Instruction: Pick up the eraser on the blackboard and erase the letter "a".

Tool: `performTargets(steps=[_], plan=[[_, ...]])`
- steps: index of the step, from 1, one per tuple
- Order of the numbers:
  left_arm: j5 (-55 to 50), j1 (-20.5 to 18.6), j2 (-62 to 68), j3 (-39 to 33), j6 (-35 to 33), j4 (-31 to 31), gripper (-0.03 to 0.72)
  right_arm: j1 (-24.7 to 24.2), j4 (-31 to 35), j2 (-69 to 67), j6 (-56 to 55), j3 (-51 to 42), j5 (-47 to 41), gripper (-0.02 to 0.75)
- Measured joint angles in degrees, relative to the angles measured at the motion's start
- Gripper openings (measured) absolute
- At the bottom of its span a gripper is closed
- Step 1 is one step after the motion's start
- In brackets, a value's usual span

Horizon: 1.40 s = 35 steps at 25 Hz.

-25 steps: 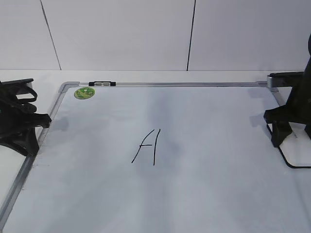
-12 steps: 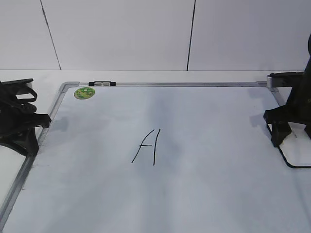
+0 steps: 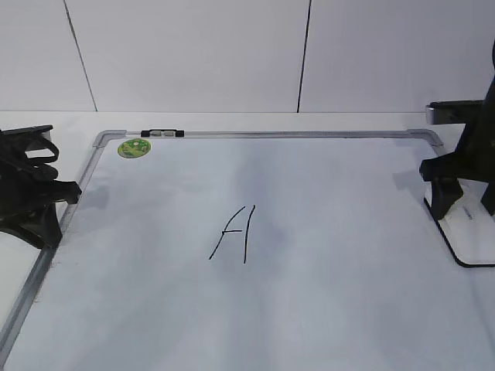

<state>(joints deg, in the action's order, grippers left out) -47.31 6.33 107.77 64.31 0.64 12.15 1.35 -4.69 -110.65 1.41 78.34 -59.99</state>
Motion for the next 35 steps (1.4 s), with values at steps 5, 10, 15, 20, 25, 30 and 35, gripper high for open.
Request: performTargets(steps=[5, 10, 15, 20, 25, 30, 35], plan=[[0.00, 0.00, 0.00, 0.00, 0.00, 0.00, 0.138, 0.00, 0.48, -0.42, 0.10, 4.39, -3.93, 0.578], [0.00, 0.00, 0.00, 0.00, 0.00, -0.11, 0.152, 0.00, 0.99, -0.42, 0.19, 9.54, -8.65, 0.578], [0.00, 0.00, 0.00, 0.00, 0.00, -0.71, 0.276, 0.00, 1.46, 0.94, 0.19, 11.34, -9.44, 0.578], [-0.24, 0.00, 0.00, 0.00, -0.23, -0.74, 0.463, 0.00, 1.54, 2.97, 0.19, 11.54, -9.78, 0.578], [-2.94, 0.00, 0.00, 1.83, -1.47, -0.74, 0.491, 0.00, 3.15, 3.60, 0.82, 11.54, -9.92, 0.578], [-3.85, 0.00, -4.35, 6.48, -2.27, -1.41, 0.494, 0.00, 4.69, 5.74, 1.32, 11.54, -9.99, 0.578], [-4.10, 0.00, -11.08, 9.87, -2.41, -3.74, 0.495, 0.00, 4.69, 9.85, 1.59, 11.54, -10.15, 0.578]])
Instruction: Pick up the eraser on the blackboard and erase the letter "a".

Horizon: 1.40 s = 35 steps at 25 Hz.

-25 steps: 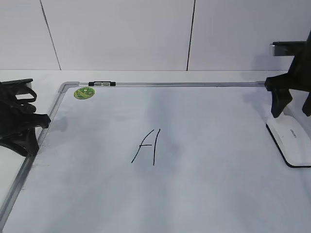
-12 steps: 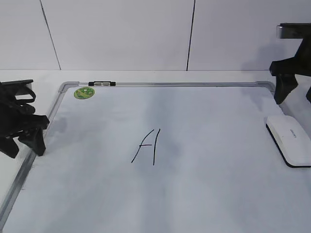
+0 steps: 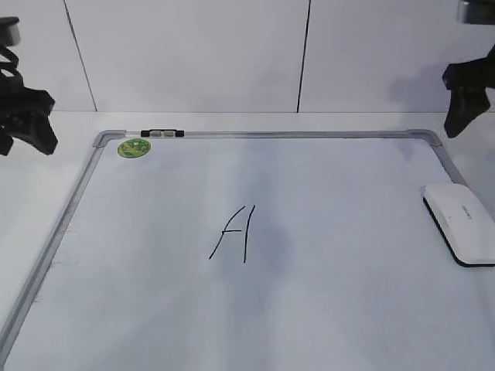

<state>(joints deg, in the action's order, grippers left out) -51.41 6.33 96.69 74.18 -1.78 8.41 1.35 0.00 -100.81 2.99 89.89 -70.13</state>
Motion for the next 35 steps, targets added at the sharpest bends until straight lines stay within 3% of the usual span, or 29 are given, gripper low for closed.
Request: performTargets(steps=[24, 35], plan=[[-9.21, 0.00, -28.85, -0.19, 0.01, -2.03, 0.495, 0.00, 1.67, 28.30, 1.15, -0.68, -1.64, 0.578], [-9.47, 0.00, -44.48, -13.91, 0.01, -2.03, 0.494, 0.00, 1.76, 41.73, 1.29, -12.26, -1.95, 0.578]])
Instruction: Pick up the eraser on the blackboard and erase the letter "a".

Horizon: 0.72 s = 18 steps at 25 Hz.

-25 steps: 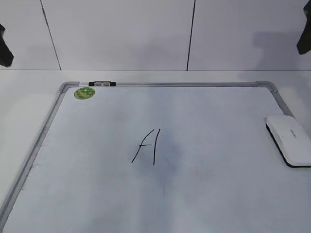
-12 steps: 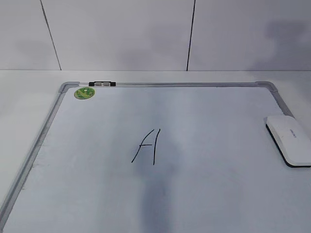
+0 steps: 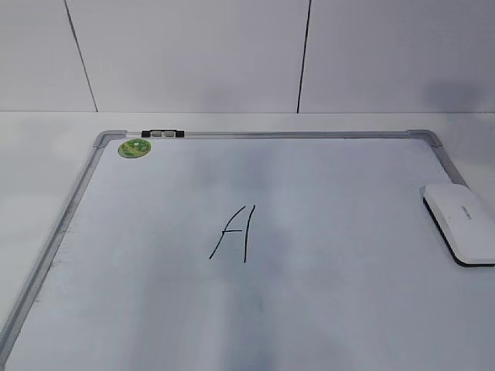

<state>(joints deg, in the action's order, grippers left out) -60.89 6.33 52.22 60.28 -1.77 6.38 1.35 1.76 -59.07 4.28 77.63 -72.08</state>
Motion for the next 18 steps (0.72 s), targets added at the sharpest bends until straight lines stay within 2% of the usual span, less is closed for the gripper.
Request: performTargets(steps=[12, 18], plan=[[1.45, 0.00, -19.43, -17.87, 1.77, 0.13, 0.494, 0.00, 0.00, 16.57, 0.64, -22.18, 4.11, 0.578], [0.58, 0.00, -27.18, -20.97, 2.16, 0.22, 0.494, 0.00, 0.00, 23.99, 0.76, -29.64, 6.65, 0.578]])
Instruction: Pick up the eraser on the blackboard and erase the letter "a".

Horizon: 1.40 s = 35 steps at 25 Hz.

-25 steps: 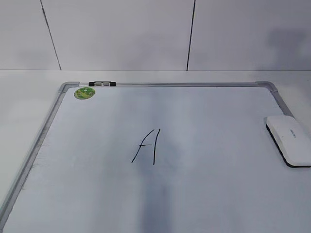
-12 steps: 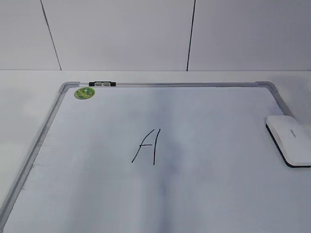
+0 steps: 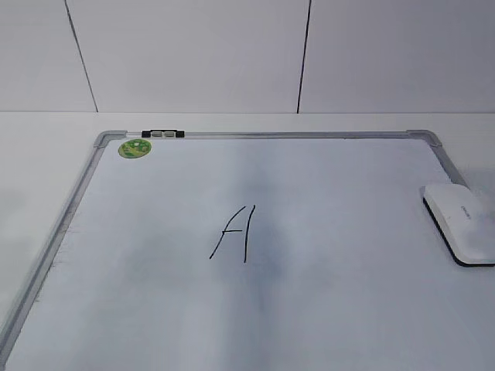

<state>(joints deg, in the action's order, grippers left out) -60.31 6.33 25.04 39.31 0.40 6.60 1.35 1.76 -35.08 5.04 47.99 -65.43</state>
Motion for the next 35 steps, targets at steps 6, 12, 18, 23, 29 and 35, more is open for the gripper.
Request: performTargets(steps=[6, 12, 18, 23, 29, 35], plan=[[-2.84, 0.00, -3.45, -0.13, 0.13, 0.00, 0.494, 0.00, 0.12, 6.02, 0.09, -6.77, 0.00, 0.578], [-4.25, 0.00, -4.21, -0.13, 0.16, 0.00, 0.482, 0.00, 0.19, 11.91, 0.50, -11.99, 1.16, 0.578], [-4.03, 0.00, -5.95, -0.42, 0.25, 0.00, 0.466, 0.00, 0.19, 19.63, 1.36, -15.37, 2.71, 0.578], [-3.38, 0.00, -8.97, -6.36, 0.25, 0.00, 0.460, 0.00, 0.19, 25.65, 1.50, -17.24, 2.71, 0.578], [-2.99, 0.00, -19.35, -10.47, 0.25, 0.41, 0.418, 0.00, 0.19, 30.87, 1.49, -17.60, 2.71, 0.578], [-3.18, 0.00, -24.47, -10.47, -0.40, -0.74, 0.397, 0.00, 0.37, 32.66, 1.79, -17.70, 2.49, 0.578]])
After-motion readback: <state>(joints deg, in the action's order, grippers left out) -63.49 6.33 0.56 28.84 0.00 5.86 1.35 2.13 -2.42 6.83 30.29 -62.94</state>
